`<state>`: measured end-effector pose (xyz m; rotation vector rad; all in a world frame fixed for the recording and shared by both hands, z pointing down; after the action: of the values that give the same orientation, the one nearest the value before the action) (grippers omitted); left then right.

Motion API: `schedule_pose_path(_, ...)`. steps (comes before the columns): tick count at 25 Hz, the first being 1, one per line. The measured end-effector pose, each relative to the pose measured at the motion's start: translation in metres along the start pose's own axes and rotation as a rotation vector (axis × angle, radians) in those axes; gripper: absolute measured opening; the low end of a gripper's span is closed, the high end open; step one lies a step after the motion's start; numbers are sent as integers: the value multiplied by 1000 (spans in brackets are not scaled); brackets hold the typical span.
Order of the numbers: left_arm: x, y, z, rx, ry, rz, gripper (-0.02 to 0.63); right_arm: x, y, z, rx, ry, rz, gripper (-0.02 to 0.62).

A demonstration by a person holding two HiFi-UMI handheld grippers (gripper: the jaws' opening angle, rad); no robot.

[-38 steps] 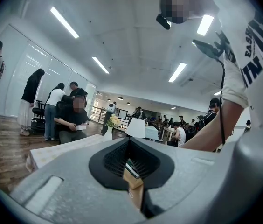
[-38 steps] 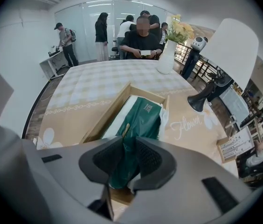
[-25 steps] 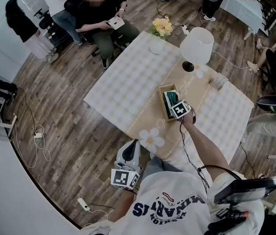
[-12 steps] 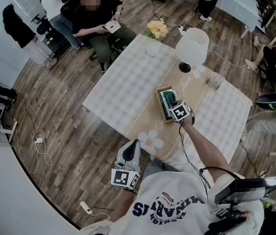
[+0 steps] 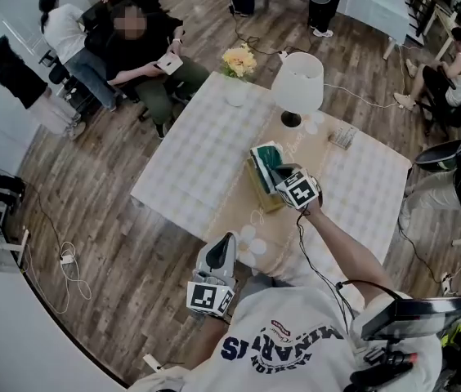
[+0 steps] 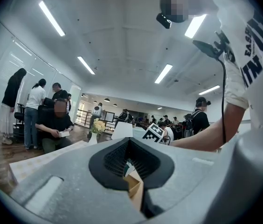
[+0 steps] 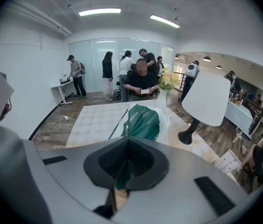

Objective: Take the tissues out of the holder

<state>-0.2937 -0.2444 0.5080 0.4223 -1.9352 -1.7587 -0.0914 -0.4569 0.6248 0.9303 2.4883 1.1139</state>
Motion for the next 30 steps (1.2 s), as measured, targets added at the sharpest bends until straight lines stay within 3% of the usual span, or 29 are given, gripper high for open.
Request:
schedule_pose_path(8,-22,-18,-27,-21,98,-47,3,-12,-48,70,-157,48,45,3)
schedule_pose_path(22,-26,-17,-15,-5,80,-40,3,-13,-29,77,-128,66,19,3)
schedule_pose_path(30,-33,-22,-31,-7,139,-49,3,-34,-16,96,-125,124,-21,3)
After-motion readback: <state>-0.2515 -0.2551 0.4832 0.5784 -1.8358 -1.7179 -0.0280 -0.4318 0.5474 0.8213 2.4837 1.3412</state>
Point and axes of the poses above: the fingertips, and each gripper's own axes: z backward along the fingers, x to its left, y out of its underside, the point moved 6 cm from there along z, backward along the fingers, and after that the axes turned 1 degree about -y, right-handed, at the moved point
